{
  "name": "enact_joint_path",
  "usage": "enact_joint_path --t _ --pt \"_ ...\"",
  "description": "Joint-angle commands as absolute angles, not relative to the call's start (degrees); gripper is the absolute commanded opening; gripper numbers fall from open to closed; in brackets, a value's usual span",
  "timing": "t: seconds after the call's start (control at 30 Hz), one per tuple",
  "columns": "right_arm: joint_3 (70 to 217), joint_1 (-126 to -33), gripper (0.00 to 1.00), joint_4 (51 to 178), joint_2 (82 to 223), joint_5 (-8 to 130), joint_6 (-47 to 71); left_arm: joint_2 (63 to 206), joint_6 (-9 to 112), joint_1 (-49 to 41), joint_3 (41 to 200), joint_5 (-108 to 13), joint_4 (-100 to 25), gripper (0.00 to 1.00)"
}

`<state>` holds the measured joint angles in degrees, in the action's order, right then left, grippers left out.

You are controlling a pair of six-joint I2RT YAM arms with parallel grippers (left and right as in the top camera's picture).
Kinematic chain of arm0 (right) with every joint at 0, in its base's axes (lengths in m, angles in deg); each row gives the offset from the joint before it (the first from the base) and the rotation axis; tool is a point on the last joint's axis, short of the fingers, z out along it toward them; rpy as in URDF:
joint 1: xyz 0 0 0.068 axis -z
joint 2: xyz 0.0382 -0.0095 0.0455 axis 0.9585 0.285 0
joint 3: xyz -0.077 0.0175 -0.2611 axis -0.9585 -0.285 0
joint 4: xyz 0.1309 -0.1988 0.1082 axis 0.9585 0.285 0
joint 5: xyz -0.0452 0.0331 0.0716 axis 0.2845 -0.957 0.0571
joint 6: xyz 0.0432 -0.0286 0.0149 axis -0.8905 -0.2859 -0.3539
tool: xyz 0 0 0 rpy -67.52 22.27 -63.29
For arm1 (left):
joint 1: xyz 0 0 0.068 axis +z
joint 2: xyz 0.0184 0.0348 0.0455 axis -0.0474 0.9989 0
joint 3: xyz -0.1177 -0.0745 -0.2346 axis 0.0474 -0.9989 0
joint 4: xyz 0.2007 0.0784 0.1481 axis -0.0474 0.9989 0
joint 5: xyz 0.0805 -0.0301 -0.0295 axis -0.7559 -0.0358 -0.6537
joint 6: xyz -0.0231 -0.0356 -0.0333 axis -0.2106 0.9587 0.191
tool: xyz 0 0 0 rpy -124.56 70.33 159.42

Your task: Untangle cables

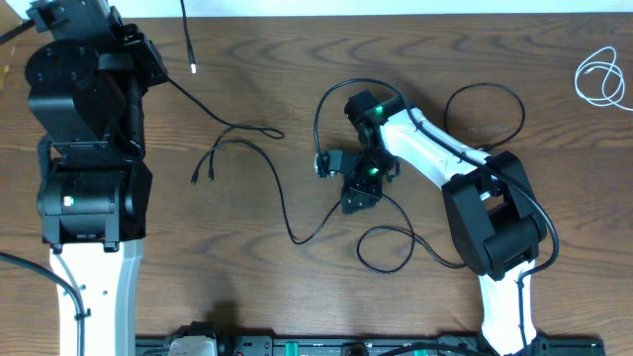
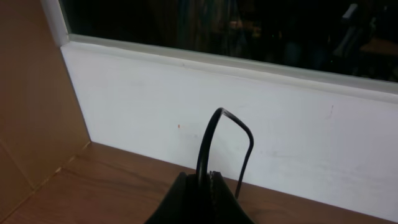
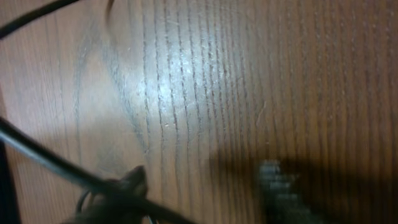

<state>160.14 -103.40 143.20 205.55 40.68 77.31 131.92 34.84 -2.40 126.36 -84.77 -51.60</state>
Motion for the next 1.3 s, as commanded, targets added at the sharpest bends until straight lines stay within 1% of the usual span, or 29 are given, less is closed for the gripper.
enact_joint_path --t 0.0,0.03,0.1,0.13,0.27,0.3,0.5,0.63,0.8,0.97,1.1,1.23,1.27 --pt "162.0 -102.1 0.01 143.2 205.6 40.6 72.2 132.3 35.2 -2.1 126.6 -85.5 -51.2 0.07" --pt "162.8 -101.6 0.01 143.2 205.6 40.7 70.1 132.4 35.2 -2.1 126.6 -85.5 -51.1 0.07" --pt "166.3 -99.6 0.01 143.8 205.6 43.0 61.3 132.7 35.2 -2.1 126.6 -85.5 -51.0 0.07" --pt "170.6 -97.0 0.01 145.6 205.6 46.0 53.8 132.8 35.2 -2.1 126.6 -85.5 -50.8 0.07" --pt "180.1 -91.2 0.01 151.4 205.6 49.7 44.1 132.8 35.2 -2.1 126.6 -85.5 -50.8 0.07" --pt "185.7 -87.5 0.01 154.7 205.6 51.2 39.8 132.8 35.2 -2.1 126.6 -85.5 -50.8 0.07" --pt "198.8 -77.9 0.01 162.5 205.6 55.6 31.5 132.8 35.2 -2.1 126.6 -85.5 -50.8 0.07" --pt "204.1 -73.0 0.01 168.1 205.6 56.1 29.3 132.8 35.2 -2.1 126.6 -85.5 -50.6 0.07" --pt "205.3 -70.0 0.01 174.3 205.6 60.4 27.8 133.4 35.2 -2.1 126.6 -85.5 -50.4 0.07" --pt "205.1 -69.8 0.01 178.5 205.6 72.3 22.3 134.1 35.2 -2.1 126.6 -85.3 -49.7 0.07" --pt "204.4 -69.8 0.01 178.9 205.6 84.2 13.7 134.8 35.8 -2.1 126.6 -85.0 -48.7 0.08" --pt "200.9 -69.7 0.02 177.5 205.6 86.3 12.4 135.3 36.7 -2.1 126.6 -85.0 -48.0 0.07" --pt "199.6 -69.6 0.04 176.7 205.6 86.3 12.4 135.4 36.7 -2.1 126.6 -85.0 -48.0 0.07"
